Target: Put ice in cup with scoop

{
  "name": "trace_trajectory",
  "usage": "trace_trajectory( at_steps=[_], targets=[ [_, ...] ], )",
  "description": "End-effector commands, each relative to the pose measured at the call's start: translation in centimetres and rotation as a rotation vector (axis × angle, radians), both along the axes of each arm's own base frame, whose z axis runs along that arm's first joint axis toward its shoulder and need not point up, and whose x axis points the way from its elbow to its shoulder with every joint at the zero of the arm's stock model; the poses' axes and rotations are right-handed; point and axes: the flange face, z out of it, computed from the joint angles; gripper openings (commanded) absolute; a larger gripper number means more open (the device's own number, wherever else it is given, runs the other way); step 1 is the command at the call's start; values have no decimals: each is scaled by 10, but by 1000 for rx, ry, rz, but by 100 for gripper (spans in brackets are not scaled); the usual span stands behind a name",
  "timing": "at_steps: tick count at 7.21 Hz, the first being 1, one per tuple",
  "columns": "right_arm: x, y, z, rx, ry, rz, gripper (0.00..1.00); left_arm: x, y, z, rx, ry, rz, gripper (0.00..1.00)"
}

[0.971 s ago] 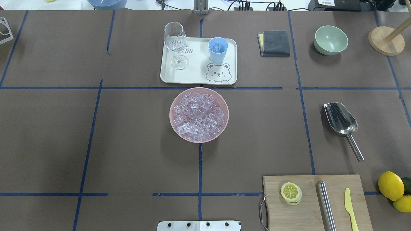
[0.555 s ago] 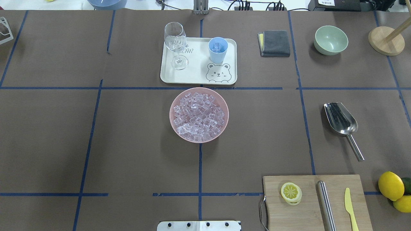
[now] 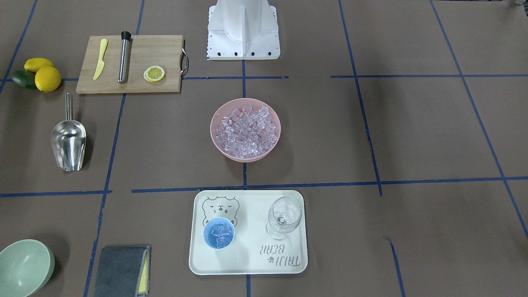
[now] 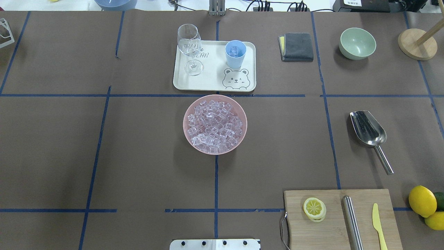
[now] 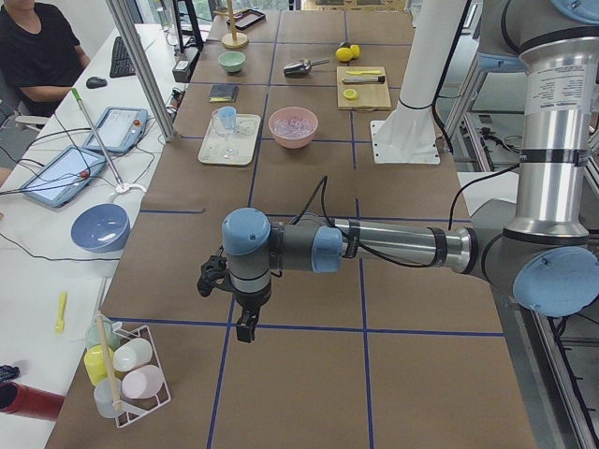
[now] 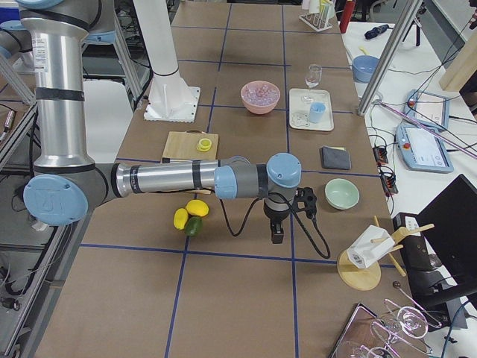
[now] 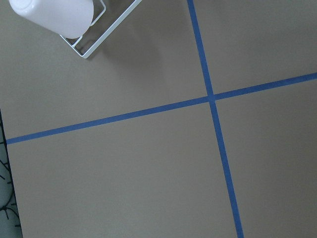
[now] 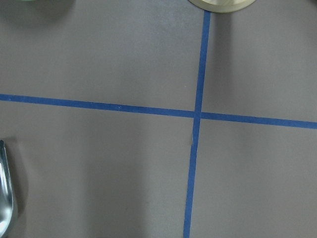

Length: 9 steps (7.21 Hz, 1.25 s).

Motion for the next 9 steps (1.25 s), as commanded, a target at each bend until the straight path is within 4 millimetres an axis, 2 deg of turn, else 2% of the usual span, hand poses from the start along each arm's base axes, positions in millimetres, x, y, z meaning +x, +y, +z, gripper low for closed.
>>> trace_trajectory(
  at_steps=[1,4,9],
  targets=[
    [12,6,5,-14,-17,25,100,8,0,-2,-43,109,-39,100],
    [26,9,18,-38,-29,50,100,11,-3,-11,-68,134,-91,100],
    [30,10,20,-43,-34,59,100,10,-3,-13,-59,130,-88,100]
  ],
)
